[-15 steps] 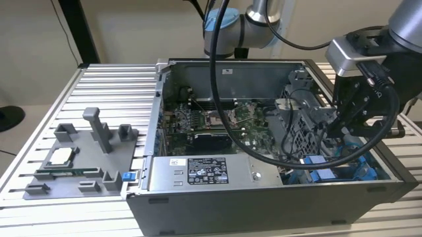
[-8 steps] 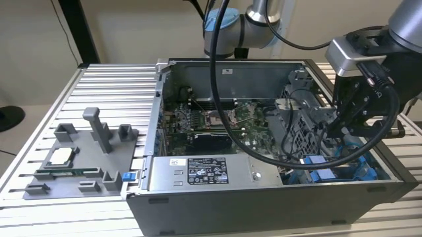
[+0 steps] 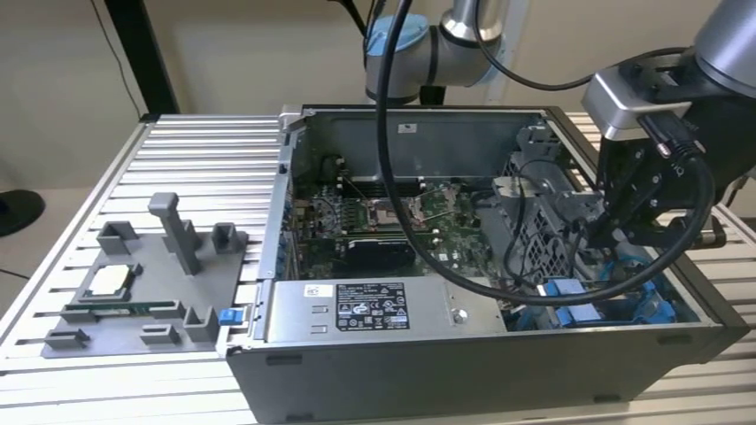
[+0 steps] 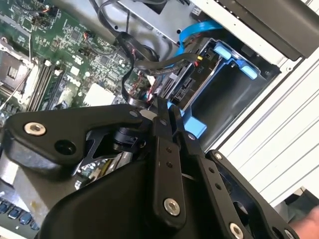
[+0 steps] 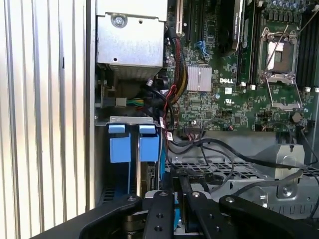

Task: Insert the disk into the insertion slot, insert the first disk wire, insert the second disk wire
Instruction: 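Insert the second disk wire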

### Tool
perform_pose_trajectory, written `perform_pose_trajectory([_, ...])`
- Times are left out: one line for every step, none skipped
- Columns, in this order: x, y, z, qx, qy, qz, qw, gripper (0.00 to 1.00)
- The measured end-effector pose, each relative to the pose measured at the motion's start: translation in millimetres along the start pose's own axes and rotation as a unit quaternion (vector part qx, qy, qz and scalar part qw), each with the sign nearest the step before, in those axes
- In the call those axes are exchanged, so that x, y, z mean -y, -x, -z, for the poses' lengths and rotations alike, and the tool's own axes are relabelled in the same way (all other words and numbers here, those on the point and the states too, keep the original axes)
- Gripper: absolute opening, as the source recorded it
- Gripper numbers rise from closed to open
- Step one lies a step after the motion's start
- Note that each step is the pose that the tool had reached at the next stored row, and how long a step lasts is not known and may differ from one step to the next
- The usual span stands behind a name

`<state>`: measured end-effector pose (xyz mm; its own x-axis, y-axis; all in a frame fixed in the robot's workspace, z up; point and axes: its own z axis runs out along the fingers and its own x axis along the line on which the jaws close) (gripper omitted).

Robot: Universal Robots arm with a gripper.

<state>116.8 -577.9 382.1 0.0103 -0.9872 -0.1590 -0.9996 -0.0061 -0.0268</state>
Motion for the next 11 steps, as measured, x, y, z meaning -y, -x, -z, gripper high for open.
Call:
perform_pose_trajectory([0.0, -0.1, -0.4, 0.0, -0.0016, 0.001, 1.0, 0.0])
perform_pose_trajectory([0.0, -0.2, -1.2, -0.0001, -0.0029, 0.002, 1.0, 0.0])
perform_pose_trajectory([0.0, -0.4, -2.3, -0.0006, -0.0043, 0.003, 1.0, 0.0])
perform_pose_trajectory([-0.1, -0.5, -3.3, -0.0012, -0.0055, 0.004, 1.0, 0.0])
perform_pose_trajectory([-0.1, -0.7, -4.3, -0.0019, -0.0068, 0.005, 1.0, 0.0])
perform_pose_trajectory([-0.1, -0.8, -5.4, -0.0028, -0.0079, 0.006, 0.9999, 0.0])
perform_pose_trajectory([-0.1, -0.8, -6.7, -0.0041, -0.0084, 0.006, 0.9999, 0.0])
perform_pose_trajectory([-0.1, -0.8, -8.0, -0.0062, -0.0083, 0.007, 0.9999, 0.0])
perform_pose_trajectory([-0.2, -0.7, -9.3, -0.0084, -0.0083, 0.008, 0.9999, 0.0])
perform_pose_trajectory([-0.2, -0.8, -10.3, -0.0109, -0.0082, 0.009, 0.9999, 0.0])
perform_pose_trajectory([-0.2, -0.9, -11.3, -0.0136, -0.008, 0.01, 0.9998, 0.0])
